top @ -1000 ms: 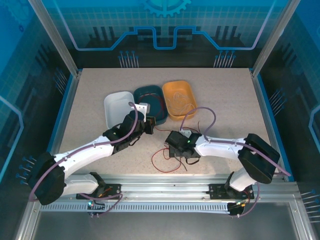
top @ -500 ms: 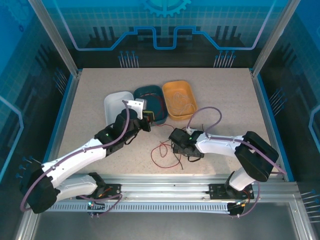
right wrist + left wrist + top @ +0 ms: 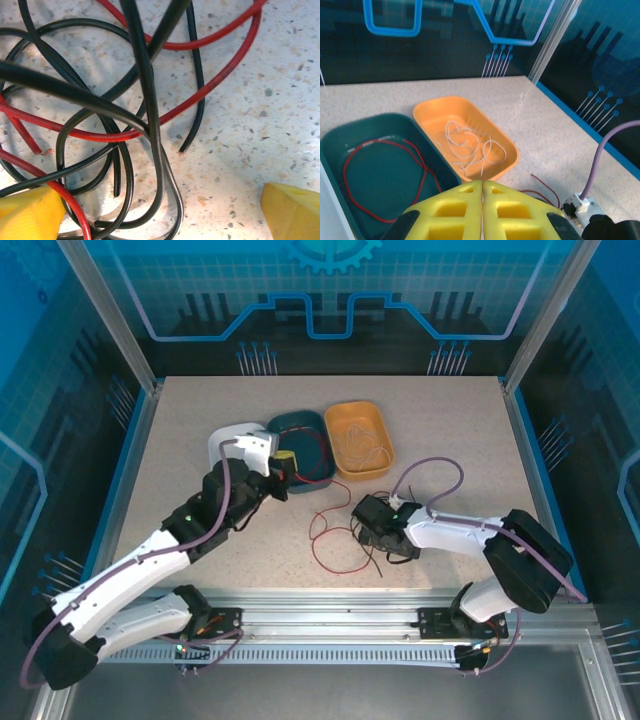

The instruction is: Untangle the cables

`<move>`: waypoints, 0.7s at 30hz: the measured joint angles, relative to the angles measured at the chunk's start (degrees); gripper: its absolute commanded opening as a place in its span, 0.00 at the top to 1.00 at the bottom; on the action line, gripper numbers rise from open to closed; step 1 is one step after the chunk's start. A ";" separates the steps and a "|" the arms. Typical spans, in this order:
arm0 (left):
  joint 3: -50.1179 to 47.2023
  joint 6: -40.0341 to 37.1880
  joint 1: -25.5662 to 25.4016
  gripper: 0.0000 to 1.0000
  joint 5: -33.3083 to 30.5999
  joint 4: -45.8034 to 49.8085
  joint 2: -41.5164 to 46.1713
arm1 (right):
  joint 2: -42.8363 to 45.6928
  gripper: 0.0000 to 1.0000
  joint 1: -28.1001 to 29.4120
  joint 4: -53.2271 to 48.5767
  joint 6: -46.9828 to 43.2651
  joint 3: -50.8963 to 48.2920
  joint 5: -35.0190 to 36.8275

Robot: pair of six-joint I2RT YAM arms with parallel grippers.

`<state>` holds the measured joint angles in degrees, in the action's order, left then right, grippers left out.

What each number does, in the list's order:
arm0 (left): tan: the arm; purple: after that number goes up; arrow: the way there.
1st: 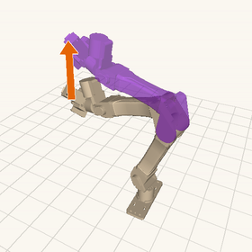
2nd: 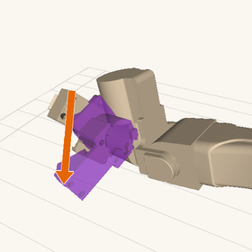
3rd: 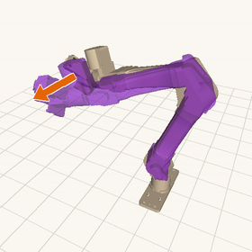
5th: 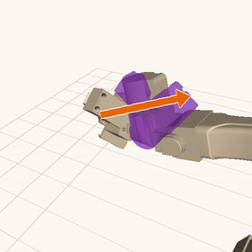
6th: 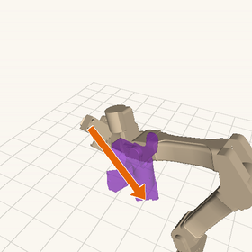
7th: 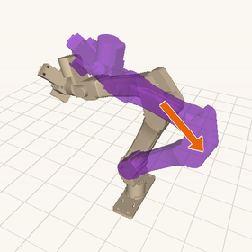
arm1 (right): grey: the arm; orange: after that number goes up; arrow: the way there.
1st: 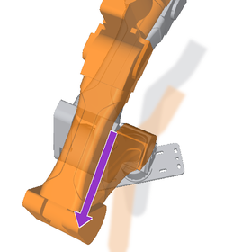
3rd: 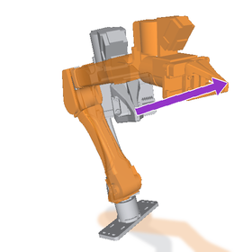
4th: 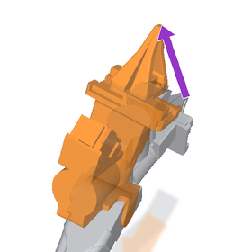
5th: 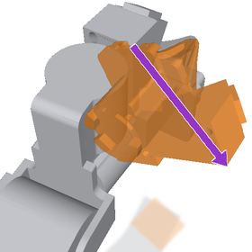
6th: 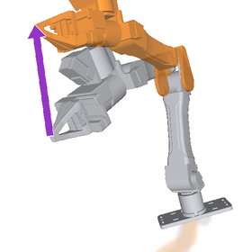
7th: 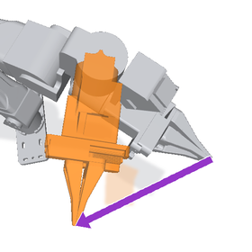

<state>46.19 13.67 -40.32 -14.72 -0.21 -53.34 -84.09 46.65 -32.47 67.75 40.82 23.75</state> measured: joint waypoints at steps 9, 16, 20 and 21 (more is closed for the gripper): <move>1.81 -4.85 0.02 1.00 -4.74 -0.09 6.45 | 1.29 0.00 -0.98 -0.57 0.24 -0.66 0.00; 2.34 -7.89 0.07 1.00 -6.58 -1.55 6.84 | 2.86 0.00 -1.09 -1.11 0.26 -0.66 0.04; 4.11 -9.35 0.70 1.00 -6.54 -3.13 5.51 | 4.24 0.00 -1.09 -1.09 0.22 -0.66 0.02; 4.83 -9.77 1.11 1.00 -6.56 -3.80 4.90 | 4.63 0.00 -1.09 -1.09 0.22 -0.66 0.02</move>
<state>51.03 3.90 -39.20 -21.28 -4.01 -48.45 -79.46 45.56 -33.56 67.96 40.16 23.77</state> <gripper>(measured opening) 0.056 0.997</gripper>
